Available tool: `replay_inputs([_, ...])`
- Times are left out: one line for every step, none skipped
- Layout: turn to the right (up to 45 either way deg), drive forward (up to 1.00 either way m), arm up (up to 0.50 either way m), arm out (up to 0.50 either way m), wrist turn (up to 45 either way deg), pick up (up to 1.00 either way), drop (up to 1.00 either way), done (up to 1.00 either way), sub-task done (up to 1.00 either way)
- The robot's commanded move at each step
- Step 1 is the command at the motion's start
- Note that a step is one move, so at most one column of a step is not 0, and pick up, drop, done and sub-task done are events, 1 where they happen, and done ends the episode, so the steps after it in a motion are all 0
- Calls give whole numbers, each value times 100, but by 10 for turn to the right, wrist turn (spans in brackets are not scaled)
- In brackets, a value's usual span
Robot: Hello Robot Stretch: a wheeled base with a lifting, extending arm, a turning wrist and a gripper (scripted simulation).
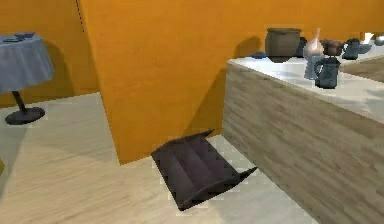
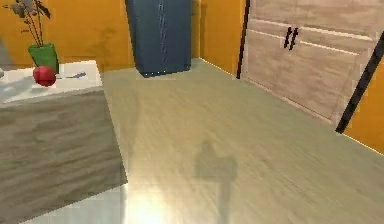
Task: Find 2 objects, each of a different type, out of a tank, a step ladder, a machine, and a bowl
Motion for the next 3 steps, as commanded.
replay_inputs([120, 0, 0, 0, 0, 0, 0, 0, 0])
replay_inputs([0, 20, 0, 0, 0, 0, 0, 0, 0])
replay_inputs([0, 0, 0, 0, 0, 0, 0, 100, 0])
